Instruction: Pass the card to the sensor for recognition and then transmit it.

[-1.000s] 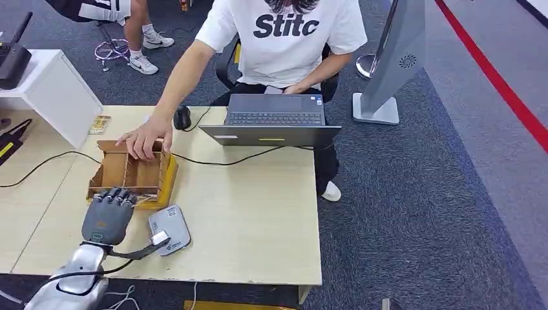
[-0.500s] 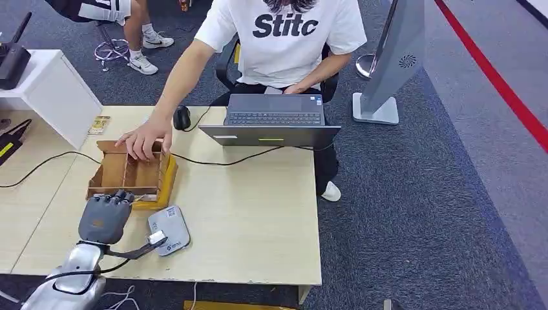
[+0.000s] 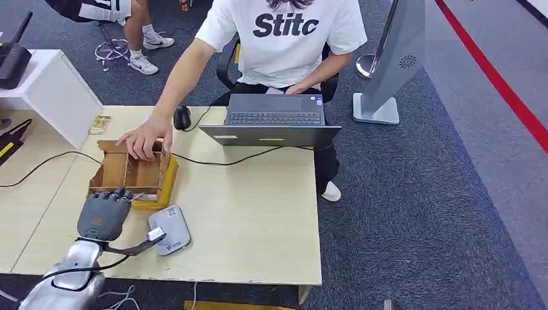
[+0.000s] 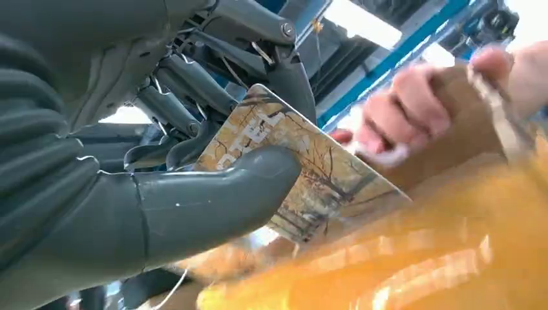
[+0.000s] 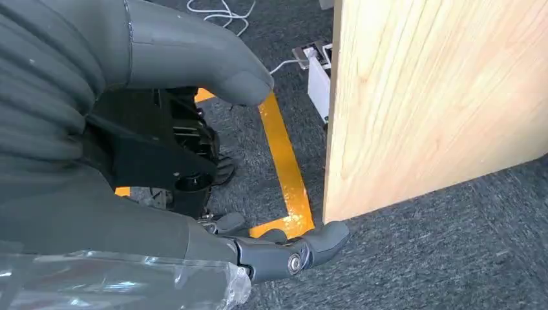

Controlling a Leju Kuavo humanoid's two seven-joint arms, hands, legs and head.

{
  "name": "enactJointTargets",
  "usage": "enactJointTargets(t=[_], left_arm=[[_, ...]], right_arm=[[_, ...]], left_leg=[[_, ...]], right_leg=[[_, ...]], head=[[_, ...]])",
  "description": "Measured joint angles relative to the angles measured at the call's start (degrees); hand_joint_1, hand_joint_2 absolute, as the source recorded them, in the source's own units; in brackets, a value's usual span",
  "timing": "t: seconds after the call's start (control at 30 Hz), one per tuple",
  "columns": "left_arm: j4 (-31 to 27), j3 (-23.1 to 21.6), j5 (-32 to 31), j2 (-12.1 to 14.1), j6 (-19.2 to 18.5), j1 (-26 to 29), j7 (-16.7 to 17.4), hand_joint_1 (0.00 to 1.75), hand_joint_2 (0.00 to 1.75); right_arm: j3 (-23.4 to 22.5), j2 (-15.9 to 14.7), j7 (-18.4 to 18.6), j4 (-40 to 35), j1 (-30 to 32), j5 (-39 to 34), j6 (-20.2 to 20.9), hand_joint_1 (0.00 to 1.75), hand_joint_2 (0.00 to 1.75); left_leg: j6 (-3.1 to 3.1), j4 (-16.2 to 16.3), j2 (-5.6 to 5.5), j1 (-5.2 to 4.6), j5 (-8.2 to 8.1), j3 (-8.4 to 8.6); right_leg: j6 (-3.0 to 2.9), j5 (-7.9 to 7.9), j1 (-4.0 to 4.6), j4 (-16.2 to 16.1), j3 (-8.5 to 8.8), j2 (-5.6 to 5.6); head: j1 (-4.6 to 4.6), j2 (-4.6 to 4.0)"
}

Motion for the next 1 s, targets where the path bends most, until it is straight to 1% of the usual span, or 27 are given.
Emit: enactJointTargets(t=[0.1, 0.17, 0.27, 0.37, 0.53, 1.0], left_arm=[[-2.4, 1.9, 0.0, -0.5, -2.1, -2.3, -4.1, 1.75, 1.75], [-4.7, 4.0, 0.2, -1.1, -5.1, -4.8, -7.1, 1.75, 1.75], [-7.9, 7.4, 0.2, -2.2, -7.4, -8.3, -9.0, 1.75, 1.75], [-9.7, 9.0, 0.2, -2.8, -7.6, -9.2, -9.6, 1.75, 1.75], [-11.3, 10.2, 0.2, -3.6, -7.6, -9.2, -9.7, 1.75, 1.75], [-12.0, 10.7, 0.2, -4.3, -7.4, -9.6, -9.7, 1.75, 1.75]], right_arm=[[0.0, 0.0, 0.2, 0.0, -0.2, 0.3, -0.4, 0.00, 1.75], [0.0, 0.0, 0.4, 0.0, -0.4, 0.7, -0.6, 0.00, 1.75], [0.0, 0.0, 0.5, 0.0, -0.8, 0.9, -0.7, 0.00, 1.75], [0.0, 0.1, 0.6, 0.0, -0.7, 0.9, -0.7, 0.00, 1.75], [0.0, 0.1, 0.7, 0.0, -0.8, 0.9, -0.7, 0.00, 1.75], [0.1, 0.2, 0.7, 0.0, -0.8, 1.1, -0.6, 0.00, 1.75]], left_leg=[[-0.01, 0.0, -0.02, 0.00, 0.06, 0.01], [-0.01, 0.0, -0.05, 0.02, 0.11, -0.03], [-0.03, 0.0, 0.01, 0.01, 0.11, -0.01], [-0.03, 0.0, 0.02, 0.01, 0.11, 0.01], [-0.03, 0.0, 0.00, 0.01, 0.11, 0.00], [-0.04, 0.0, 0.02, 0.01, 0.12, 0.01]], right_leg=[[-0.02, 0.03, 0.00, 0.0, -0.01, -0.02], [0.00, 0.06, 0.01, 0.0, 0.00, -0.05], [-0.07, 0.14, 0.01, 0.0, 0.02, 0.02], [-0.06, 0.14, 0.01, 0.0, 0.01, 0.04], [-0.07, 0.13, 0.01, 0.0, 0.00, 0.03], [-0.07, 0.13, 0.01, 0.0, -0.01, 0.05]], head=[[0.00, 0.00], [0.02, 0.00], [0.00, 0.00], [0.00, 0.00], [-0.02, 0.00], [0.00, 0.00]])
